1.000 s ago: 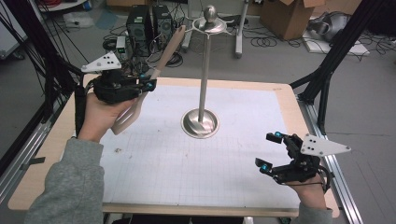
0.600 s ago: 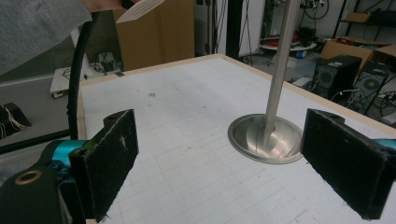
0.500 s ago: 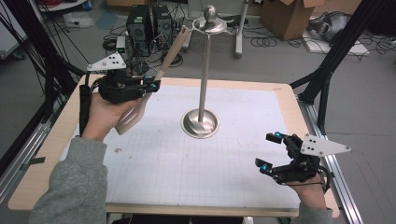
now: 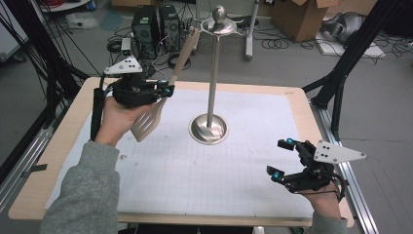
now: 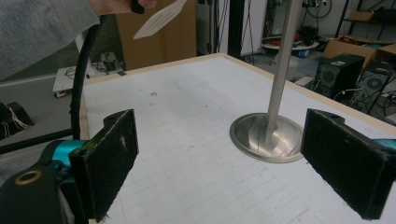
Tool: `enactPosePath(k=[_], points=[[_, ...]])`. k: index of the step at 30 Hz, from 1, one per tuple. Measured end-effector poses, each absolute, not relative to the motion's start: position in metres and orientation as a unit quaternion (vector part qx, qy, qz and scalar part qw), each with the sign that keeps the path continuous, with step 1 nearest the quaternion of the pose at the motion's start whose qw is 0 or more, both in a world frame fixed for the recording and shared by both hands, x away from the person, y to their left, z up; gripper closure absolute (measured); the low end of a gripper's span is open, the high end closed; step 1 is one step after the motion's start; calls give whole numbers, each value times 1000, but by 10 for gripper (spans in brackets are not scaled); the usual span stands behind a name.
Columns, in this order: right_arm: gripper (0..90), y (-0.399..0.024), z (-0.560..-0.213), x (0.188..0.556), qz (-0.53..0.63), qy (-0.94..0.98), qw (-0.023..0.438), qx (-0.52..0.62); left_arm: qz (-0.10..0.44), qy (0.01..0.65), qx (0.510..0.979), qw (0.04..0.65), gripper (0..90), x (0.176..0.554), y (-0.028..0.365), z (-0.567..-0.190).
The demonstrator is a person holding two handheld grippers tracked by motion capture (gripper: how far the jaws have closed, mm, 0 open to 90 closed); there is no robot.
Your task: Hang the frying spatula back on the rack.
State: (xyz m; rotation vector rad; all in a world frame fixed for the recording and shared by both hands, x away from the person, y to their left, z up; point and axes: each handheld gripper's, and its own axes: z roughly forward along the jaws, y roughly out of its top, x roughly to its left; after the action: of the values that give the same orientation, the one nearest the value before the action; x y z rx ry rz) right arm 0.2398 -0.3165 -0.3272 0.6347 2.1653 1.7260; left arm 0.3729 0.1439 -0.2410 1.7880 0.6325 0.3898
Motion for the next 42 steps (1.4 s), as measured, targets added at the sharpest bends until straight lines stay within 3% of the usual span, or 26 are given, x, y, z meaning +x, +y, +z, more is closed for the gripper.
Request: enactPosePath(k=[15, 42], points=[[102, -317, -327, 240, 603, 753, 149, 219, 191, 287, 773, 532, 778, 378, 115, -247], [102, -316, -326, 239, 605, 752, 146, 217, 206, 294, 774, 521, 773, 385, 105, -253]])
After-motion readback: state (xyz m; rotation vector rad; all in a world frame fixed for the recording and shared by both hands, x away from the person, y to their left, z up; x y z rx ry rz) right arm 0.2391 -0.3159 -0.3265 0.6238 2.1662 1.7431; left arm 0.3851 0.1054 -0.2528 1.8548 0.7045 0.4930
